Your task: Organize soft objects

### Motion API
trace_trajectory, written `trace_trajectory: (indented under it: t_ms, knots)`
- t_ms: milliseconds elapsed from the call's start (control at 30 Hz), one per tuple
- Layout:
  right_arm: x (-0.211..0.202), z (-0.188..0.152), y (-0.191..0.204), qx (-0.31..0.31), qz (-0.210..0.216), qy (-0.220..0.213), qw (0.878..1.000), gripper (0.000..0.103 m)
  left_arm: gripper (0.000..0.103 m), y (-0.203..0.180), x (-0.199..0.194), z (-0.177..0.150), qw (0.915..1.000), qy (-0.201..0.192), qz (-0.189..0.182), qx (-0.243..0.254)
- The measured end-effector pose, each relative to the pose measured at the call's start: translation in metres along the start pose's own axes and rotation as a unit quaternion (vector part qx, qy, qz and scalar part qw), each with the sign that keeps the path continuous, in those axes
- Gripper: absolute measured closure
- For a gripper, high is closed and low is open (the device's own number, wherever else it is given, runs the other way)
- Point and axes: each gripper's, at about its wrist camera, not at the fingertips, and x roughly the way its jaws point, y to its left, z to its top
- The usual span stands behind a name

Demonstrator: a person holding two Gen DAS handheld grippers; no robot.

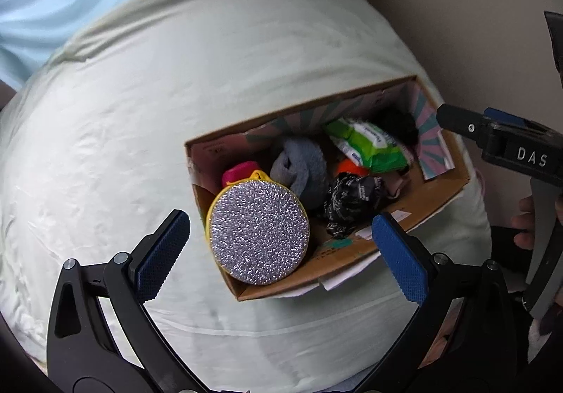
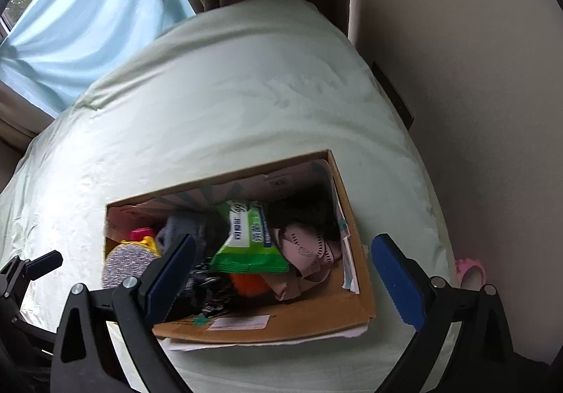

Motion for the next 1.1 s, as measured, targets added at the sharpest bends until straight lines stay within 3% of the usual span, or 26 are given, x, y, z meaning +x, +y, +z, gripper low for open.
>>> trace_trajectory:
  t_ms: [300, 500, 733, 867, 967, 1100]
  knots:
    - [-0.064, -0.005, 0.032, -0.013, 0.009, -0.043, 0.999, 0.004, 0.0, 0.02, -0.077, -0.009, 0.9976, -0.063, -0.004, -0.028]
    - [-0.127, -0.009, 0.074, -0.047, 0.035, -0.084, 0.995, 0.004, 0.0, 0.055, -0.153, -0.023, 0.9888, -0.129, 0.014, -0.074]
    - [-0.2, -0.019, 0.139, -0.104, 0.061, -0.155, 0.981, 0.001, 0.0, 0.104, -0.244, -0.06, 0.9688, -0.211, 0.052, -0.119]
    - [-0.228, -0.029, 0.167, -0.12, 0.062, -0.181, 0.974, 0.001, 0.0, 0.127, -0.289, -0.088, 0.9507, -0.261, 0.087, -0.144]
    - [-0.246, -0.038, 0.186, -0.131, 0.064, -0.194, 0.97, 0.001, 0.0, 0.141, -0.313, -0.105, 0.9395, -0.291, 0.09, -0.156]
    - [-0.265, -0.052, 0.202, -0.139, 0.056, -0.216, 0.965, 0.001, 0.0, 0.148, -0.332, -0.119, 0.9317, -0.307, 0.11, -0.16]
